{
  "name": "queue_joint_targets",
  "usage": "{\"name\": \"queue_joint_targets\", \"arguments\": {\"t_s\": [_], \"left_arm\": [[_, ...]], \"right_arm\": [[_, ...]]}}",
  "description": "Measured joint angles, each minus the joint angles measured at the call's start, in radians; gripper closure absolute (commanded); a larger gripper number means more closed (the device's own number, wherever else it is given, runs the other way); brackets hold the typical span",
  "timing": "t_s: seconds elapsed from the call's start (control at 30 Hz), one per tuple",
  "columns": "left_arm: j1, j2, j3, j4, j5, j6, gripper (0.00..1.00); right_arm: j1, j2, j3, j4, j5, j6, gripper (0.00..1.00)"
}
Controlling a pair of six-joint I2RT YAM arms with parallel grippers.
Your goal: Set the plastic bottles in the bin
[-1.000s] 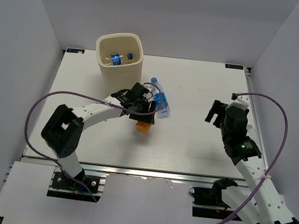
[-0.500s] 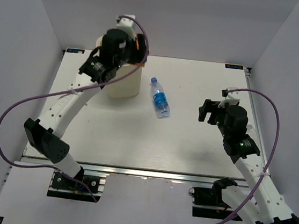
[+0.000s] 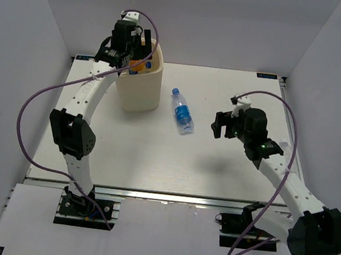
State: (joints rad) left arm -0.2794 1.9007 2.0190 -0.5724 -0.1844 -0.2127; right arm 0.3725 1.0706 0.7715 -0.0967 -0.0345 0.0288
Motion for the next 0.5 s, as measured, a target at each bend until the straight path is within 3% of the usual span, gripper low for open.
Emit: {"name": "queue_joint_targets", "arguments": {"t_s": [0.33,0.5], "left_arm": [[0.016,-0.057,0.016,-0.01,-0.001,0.009,0.02],[0.016,-0.183,-0.101,0.028,0.001,-0.013,0.02]], "right_arm": [[0.112,0.34,0.195,0.171,-0.079,-0.011,0.11],[0.161,0.58,0.327,0.249,-0.077,0.0,0.11]]}}
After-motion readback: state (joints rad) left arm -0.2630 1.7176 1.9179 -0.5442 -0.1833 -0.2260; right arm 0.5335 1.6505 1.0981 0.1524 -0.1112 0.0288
